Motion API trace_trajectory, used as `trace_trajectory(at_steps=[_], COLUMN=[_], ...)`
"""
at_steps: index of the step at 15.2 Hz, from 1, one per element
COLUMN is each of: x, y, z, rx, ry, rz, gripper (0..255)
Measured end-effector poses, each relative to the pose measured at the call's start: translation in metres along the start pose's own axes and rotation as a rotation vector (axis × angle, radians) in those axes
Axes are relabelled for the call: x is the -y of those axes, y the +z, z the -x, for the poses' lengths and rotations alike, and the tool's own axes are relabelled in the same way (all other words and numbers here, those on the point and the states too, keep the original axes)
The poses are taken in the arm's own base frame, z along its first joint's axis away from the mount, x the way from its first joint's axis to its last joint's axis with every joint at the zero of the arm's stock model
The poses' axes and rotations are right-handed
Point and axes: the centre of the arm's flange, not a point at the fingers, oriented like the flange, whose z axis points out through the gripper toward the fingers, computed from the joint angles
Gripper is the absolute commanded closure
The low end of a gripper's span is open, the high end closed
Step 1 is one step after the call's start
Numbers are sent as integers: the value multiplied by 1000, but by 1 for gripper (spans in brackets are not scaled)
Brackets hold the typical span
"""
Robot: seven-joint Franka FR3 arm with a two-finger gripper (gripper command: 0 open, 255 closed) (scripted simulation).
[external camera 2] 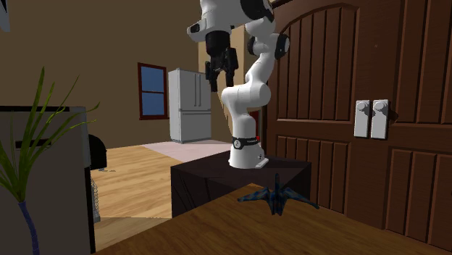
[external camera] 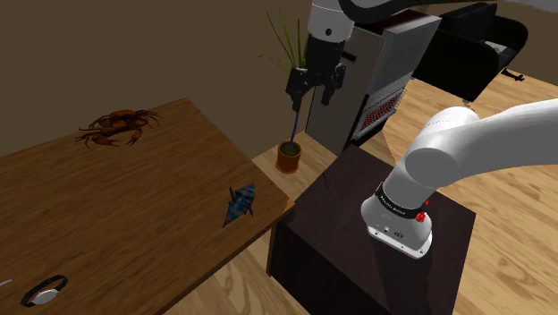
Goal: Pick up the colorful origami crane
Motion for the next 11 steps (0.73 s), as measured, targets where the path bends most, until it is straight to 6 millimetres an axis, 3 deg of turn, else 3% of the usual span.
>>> trace_trajectory(at_steps=[11], x=[86], y=[113], z=[9], rx=[11], ry=[390], rz=[-10], gripper=[0])
